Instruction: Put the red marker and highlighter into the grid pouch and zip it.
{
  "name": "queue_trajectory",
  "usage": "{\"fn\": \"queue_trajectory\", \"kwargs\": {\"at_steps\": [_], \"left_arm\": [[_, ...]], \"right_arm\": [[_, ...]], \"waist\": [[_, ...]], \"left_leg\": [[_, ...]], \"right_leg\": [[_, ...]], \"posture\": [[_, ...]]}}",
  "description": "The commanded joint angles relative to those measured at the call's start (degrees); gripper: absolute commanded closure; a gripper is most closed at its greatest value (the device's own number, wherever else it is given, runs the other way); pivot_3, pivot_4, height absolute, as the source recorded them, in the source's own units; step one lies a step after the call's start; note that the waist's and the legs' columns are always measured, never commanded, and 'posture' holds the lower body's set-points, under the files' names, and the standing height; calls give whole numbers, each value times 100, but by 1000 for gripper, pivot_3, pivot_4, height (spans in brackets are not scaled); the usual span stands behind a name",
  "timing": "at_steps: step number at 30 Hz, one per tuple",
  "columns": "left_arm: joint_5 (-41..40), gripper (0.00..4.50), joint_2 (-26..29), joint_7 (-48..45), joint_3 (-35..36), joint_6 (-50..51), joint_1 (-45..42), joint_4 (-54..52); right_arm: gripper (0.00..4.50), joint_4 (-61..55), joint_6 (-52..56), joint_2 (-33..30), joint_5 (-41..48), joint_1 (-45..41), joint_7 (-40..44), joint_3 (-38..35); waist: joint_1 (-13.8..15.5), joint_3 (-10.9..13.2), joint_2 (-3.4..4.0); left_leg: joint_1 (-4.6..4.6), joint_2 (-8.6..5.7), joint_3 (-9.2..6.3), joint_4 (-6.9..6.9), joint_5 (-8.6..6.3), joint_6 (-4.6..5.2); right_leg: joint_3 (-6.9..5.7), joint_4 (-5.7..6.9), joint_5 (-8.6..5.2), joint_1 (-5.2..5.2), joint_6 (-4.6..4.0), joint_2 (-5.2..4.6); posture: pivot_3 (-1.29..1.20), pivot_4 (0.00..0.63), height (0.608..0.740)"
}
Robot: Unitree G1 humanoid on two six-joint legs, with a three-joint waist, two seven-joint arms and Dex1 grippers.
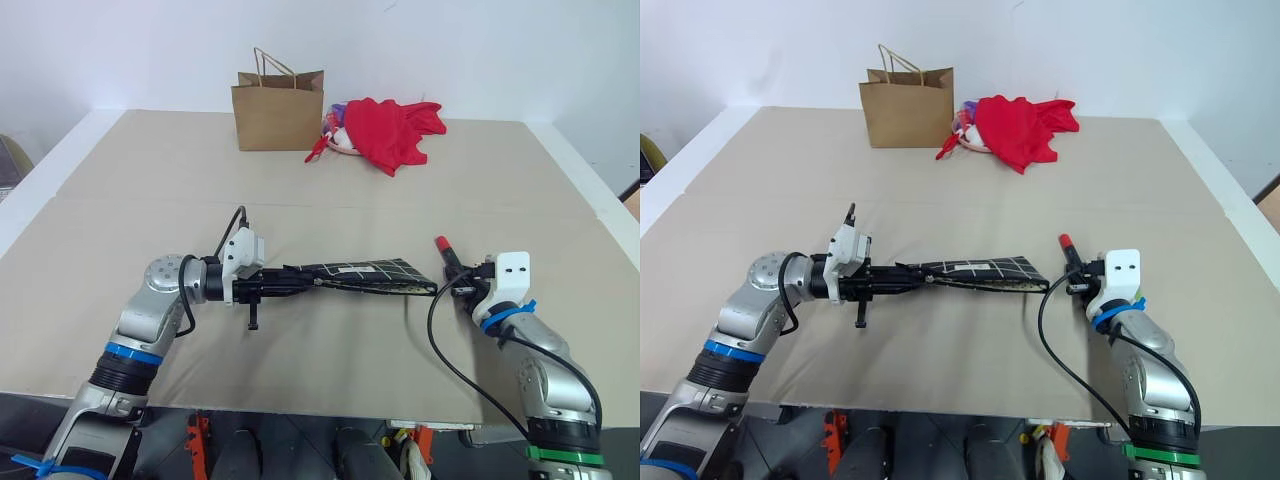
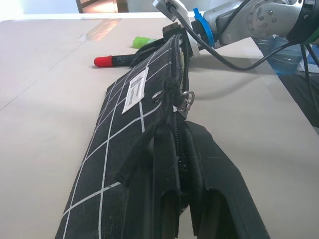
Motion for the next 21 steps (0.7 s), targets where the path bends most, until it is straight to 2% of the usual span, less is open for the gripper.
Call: {"fn": "queue_trajectory", "kwargs": {"at_steps": [1, 4, 7, 9, 13, 21], "left_arm": [[-123, 4500, 88, -78, 136, 11, 13, -176], [-155, 4500, 95, -158, 116, 54, -19, -168], [-163, 4500, 75, -193, 116, 74, -65, -119], [-174, 4500, 62, -211, 101, 83, -88, -93], [-195, 4500, 35, -247, 90, 114, -123, -93], [-163, 4500, 9, -242, 77, 99, -76, -214]], "right_arm": [[3885, -497, -143, -550, 588, -375, 1062, -164], [3885, -1097, 243, -1368, 1649, -727, 2527, -310], [3885, -1612, 1106, -1996, 2737, -701, 3370, -409], [3885, -1985, 1673, -2459, 3273, -380, 3859, -370], [3885, -2252, 1548, -3192, 2912, 558, 4670, -122], [3885, -1795, 1445, -3177, 2766, 552, 4587, -200]], "waist": [[-6, 7, 10], [-9, 31, 49], [1, 29, 41], [36, 28, 39], [88, 27, 27], [91, 30, 23]], "left_leg": [[-2, 0, 1, 0, 0, 0], [-7, -3, 10, -2, 0, 0], [-5, -2, 0, -16, -4, 7], [-10, -2, -12, -14, -9, 14], [-35, -6, -27, -2, -18, 29], [-29, -9, -27, 10, -2, 17]], "right_leg": [[1, 0, 0, -3, 0, 0], [9, 0, 0, -13, 4, -3], [0, 0, -9, -11, -2, 0], [-13, -1, -19, -7, -6, 0], [-30, -5, -23, -8, -33, -3], [-29, -2, -15, -8, -2, -6]], "posture": [[0, 150, 740], [0, 150, 740], [0, 150, 740], [0, 150, 740], [0, 150, 740], [0, 150, 740]]}}
